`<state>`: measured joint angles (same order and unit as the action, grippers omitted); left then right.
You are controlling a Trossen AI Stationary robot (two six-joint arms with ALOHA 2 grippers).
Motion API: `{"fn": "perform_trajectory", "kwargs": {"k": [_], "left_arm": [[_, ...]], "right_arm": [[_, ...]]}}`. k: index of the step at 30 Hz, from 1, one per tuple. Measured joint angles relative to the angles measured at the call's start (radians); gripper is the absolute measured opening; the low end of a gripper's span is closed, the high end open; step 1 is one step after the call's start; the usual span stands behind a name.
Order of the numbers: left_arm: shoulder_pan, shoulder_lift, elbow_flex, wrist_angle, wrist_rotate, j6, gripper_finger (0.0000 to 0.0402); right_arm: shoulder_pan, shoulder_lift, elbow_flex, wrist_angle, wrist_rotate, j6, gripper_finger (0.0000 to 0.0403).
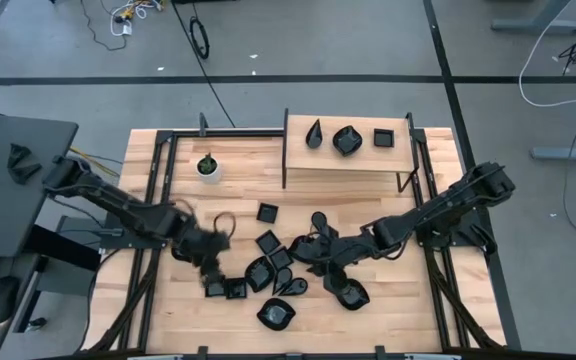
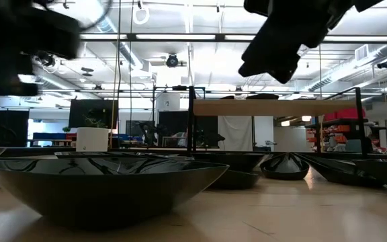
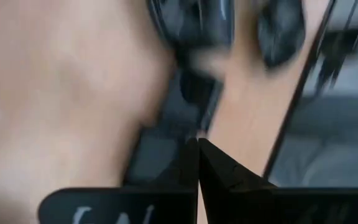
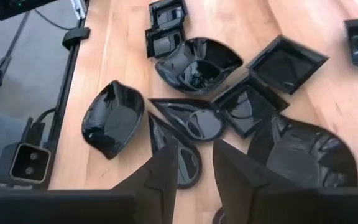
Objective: Pick & Place Mini shaped plates
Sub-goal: Stack the square plate on top of the square plate on the shelf
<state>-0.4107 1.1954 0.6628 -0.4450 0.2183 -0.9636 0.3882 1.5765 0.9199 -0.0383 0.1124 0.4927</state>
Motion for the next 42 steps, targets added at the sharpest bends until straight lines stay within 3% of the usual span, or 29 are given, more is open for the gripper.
{"fn": "perform_trajectory", "kwargs": {"k": [6, 11, 14, 19, 24, 27, 35, 42], "left_arm": [[-0.256, 0.01, 0.0, 0.0, -0.062, -0.038, 0.0007], [-0.41, 0.01, 0.0, 0.019, -0.331, 0.03, 0.004], [-0.44, 0.01, 0.0, -0.025, -0.458, -0.11, 0.0085], [-0.439, 0.01, 0.0, -0.137, -0.46, -0.546, 0.0151], [-0.439, 0.036, 0.0, -0.139, -0.416, -0.763, 0.0163], [-0.438, 0.081, 0.0, -0.141, -0.372, -0.843, 0.015], [-0.425, 0.178, 0.0, -0.13, -0.407, -0.984, 0.0112], [-0.389, 0.257, 0.0, -0.04, -0.392, -0.994, 0.0094]], "right_arm": [[0.009, 0.0, 0.0, -0.039, -0.036, 0.05, 0.0105], [0.009, 0.001, 0.0, -0.059, -0.062, 0.049, 0.0105], [0.009, 0.001, 0.0, -0.071, -0.078, 0.056, 0.0105], [0.009, 0.001, 0.0, -0.083, -0.081, 0.076, 0.0105], [-0.004, 0.001, 0.0, -0.078, -0.08, 0.071, 0.0105], [-0.014, 0.001, 0.0, -0.068, -0.078, 0.064, 0.0105], [-0.023, 0.001, 0.0, -0.067, -0.076, 0.059, 0.0105], [-0.023, 0.001, 0.0, -0.067, -0.077, 0.059, 0.0105]]}}
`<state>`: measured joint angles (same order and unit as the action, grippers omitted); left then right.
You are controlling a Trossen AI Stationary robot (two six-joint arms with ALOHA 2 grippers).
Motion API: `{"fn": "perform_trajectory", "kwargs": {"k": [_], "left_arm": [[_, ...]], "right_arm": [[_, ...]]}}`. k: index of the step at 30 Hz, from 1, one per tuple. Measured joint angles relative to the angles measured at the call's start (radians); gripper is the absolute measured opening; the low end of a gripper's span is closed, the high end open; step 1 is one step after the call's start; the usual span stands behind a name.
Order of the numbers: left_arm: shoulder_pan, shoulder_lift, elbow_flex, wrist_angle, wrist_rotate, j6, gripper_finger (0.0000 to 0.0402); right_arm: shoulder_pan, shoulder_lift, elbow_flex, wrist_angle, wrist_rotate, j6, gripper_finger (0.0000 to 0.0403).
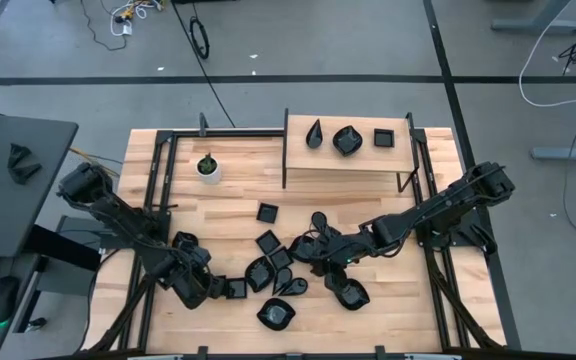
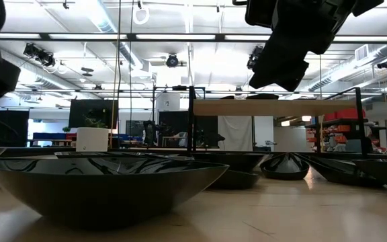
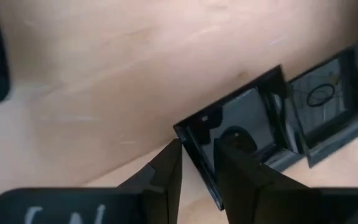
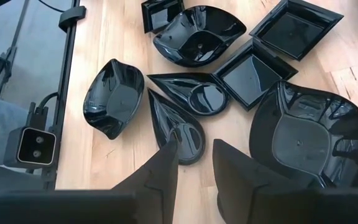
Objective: Pick & Place Mini shaped plates
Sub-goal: Stack the square plate on top of the square plate on the shelf
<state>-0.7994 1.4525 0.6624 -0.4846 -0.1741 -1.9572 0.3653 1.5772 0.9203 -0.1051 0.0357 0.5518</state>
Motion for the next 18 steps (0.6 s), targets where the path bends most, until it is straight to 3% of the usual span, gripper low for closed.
{"fn": "perform_trajectory", "kwargs": {"k": [6, 12, 18], "left_arm": [[0.013, 0.022, 0.0, 0.016, 0.018, 0.007, 0.0066], [0.013, 0.02, 0.0, 0.021, 0.011, 0.013, 0.0013], [0.025, -0.067, 0.0, -0.061, 0.058, 0.055, 0.0009]], "right_arm": [[0.001, 0.0, 0.0, 0.0, -0.003, 0.0, 0.0105], [0.001, -0.003, 0.0, -0.017, -0.004, 0.025, 0.0105], [-0.004, -0.113, 0.0, -0.169, -0.006, 0.1, 0.0105]]}}
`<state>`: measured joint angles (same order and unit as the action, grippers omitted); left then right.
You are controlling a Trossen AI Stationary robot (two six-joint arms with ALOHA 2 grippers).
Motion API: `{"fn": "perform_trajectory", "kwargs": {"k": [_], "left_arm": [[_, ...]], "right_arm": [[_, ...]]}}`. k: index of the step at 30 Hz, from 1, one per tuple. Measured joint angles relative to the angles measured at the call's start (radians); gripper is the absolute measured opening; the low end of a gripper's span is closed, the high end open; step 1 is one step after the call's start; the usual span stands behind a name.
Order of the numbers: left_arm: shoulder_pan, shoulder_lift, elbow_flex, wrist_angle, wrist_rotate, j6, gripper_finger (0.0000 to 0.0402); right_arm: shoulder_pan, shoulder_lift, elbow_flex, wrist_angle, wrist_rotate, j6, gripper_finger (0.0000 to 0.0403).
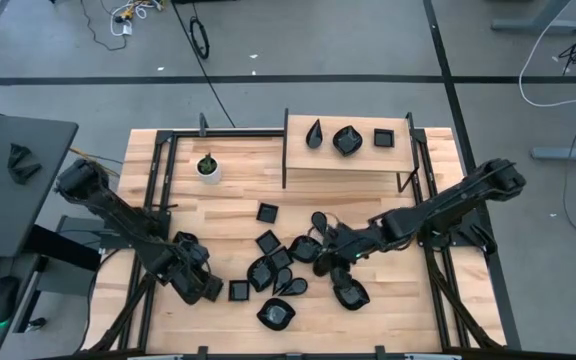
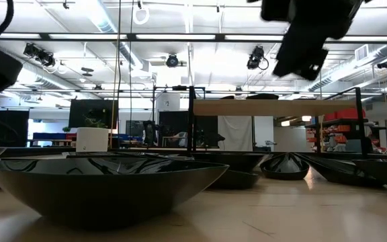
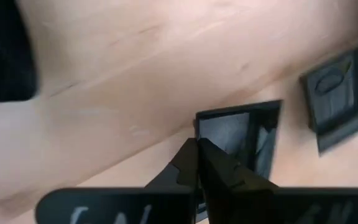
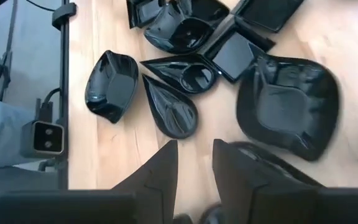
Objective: Pick & Place Mini shaped plates
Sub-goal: Stack the square plate on top of the square plate on the shelf
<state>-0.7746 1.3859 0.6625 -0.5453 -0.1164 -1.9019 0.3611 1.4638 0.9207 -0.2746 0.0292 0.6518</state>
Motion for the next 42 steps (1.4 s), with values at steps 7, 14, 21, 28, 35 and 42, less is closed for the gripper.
{"fn": "perform_trajectory", "kwargs": {"k": [7, 14, 21, 28, 35, 42], "left_arm": [[0.154, -0.227, 0.035, -0.16, 0.071, 0.177, 0.0006], [0.485, -0.243, 0.129, -0.044, 0.188, 0.532, 0.0004], [0.765, -0.044, 0.324, 0.098, 0.341, 0.846, 0.0003], [0.87, 0.258, 0.665, 0.105, 0.537, 1.078, 0.0004], [0.879, 0.452, 0.912, 0.105, 0.659, 1.141, 0.0005], [0.876, 0.5, 0.969, 0.082, 0.676, 1.166, 0.0006]], "right_arm": [[-0.028, -0.176, 0.0, -0.06, 0.061, -0.09, 0.0105], [-0.045, -0.181, 0.008, 0.092, 0.021, -0.379, 0.0105], [-0.073, -0.18, 0.173, -0.136, 0.095, -0.586, 0.0105], [-0.089, -0.173, 0.425, -0.352, 0.056, -0.738, 0.0105], [-0.043, -0.138, 0.448, -0.439, 0.032, -0.833, 0.0135], [0.015, -0.069, 0.438, -0.488, 0.16, -0.925, 0.0163]]}}
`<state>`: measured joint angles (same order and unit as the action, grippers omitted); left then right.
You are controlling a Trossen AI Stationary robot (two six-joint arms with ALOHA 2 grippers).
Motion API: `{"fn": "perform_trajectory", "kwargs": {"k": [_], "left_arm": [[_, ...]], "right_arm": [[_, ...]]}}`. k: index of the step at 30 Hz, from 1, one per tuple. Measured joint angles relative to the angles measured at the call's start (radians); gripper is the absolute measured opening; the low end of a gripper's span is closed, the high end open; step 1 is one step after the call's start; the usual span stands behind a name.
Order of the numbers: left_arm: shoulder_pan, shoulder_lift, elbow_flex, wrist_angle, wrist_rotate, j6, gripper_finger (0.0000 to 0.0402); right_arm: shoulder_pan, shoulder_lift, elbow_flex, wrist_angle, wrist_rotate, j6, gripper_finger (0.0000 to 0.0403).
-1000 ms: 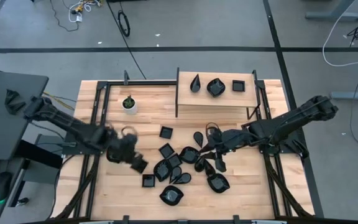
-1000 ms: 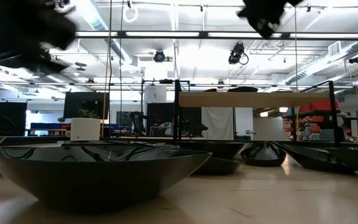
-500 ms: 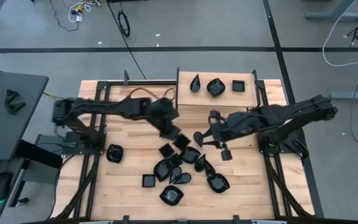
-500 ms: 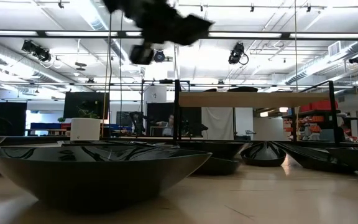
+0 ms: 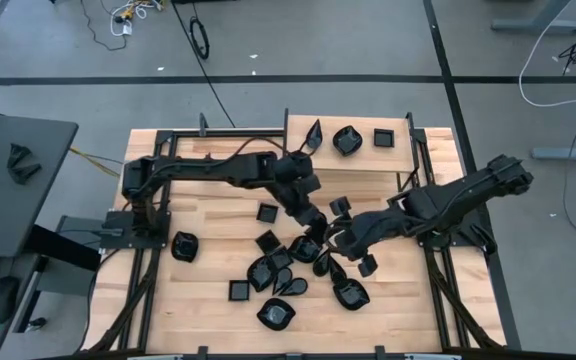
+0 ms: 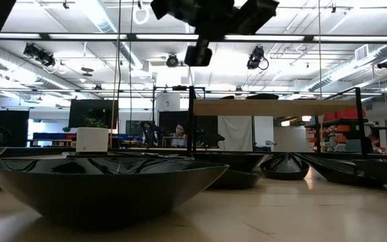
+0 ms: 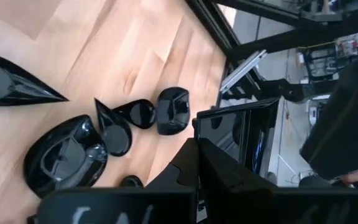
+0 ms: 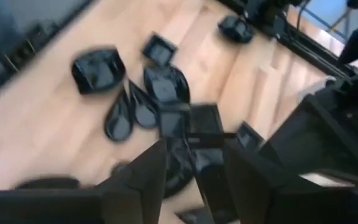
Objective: Pick & Place Mini shaped plates
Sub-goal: Stack the square plate on top of the square plate on the shelf
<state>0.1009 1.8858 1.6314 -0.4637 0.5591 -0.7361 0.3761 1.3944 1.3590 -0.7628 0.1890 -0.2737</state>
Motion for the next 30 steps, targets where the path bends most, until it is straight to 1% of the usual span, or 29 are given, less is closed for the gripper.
{"fn": "perform_trajectory", "kwargs": {"k": [2, 4, 11, 17, 19, 22, 27, 29, 30], "left_arm": [[-0.002, 0.0, 0.0, -0.027, 0.0, 0.008, 0.0006], [-0.003, 0.0, 0.0, -0.039, -0.003, 0.019, 0.0006], [-0.004, 0.001, 0.0, -0.044, 0.018, 0.023, 0.0007], [-0.004, 0.001, 0.0, -0.043, 0.03, 0.019, 0.0007], [-0.004, 0.001, 0.0, -0.043, 0.04, 0.015, 0.0007], [-0.004, 0.001, 0.0, -0.043, 0.055, 0.015, 0.0007], [-0.004, 0.001, 0.0, -0.043, 0.055, 0.014, 0.0007], [-0.005, 0.001, 0.0, -0.042, 0.055, 0.014, 0.0007], [-0.005, 0.001, 0.0, -0.041, 0.056, 0.014, 0.0007]], "right_arm": [[0.005, 0.007, 0.0, -0.001, 0.019, -0.001, 0.0163], [0.005, 0.008, 0.0, -0.005, 0.016, -0.001, 0.016], [0.012, 0.015, 0.0, -0.05, 0.033, 0.002, 0.0138], [0.056, 0.023, 0.0, -0.057, 0.098, -0.023, 0.0118], [0.072, 0.022, -0.015, -0.023, 0.13, -0.027, 0.0115], [0.093, 0.022, -0.073, 0.03, 0.173, -0.026, 0.0114], [0.149, 0.023, -0.161, 0.145, 0.358, -0.044, 0.0114], [0.16, 0.023, -0.171, 0.17, 0.397, -0.059, 0.0114], [0.161, 0.023, -0.174, 0.182, 0.4, -0.061, 0.0114]]}}
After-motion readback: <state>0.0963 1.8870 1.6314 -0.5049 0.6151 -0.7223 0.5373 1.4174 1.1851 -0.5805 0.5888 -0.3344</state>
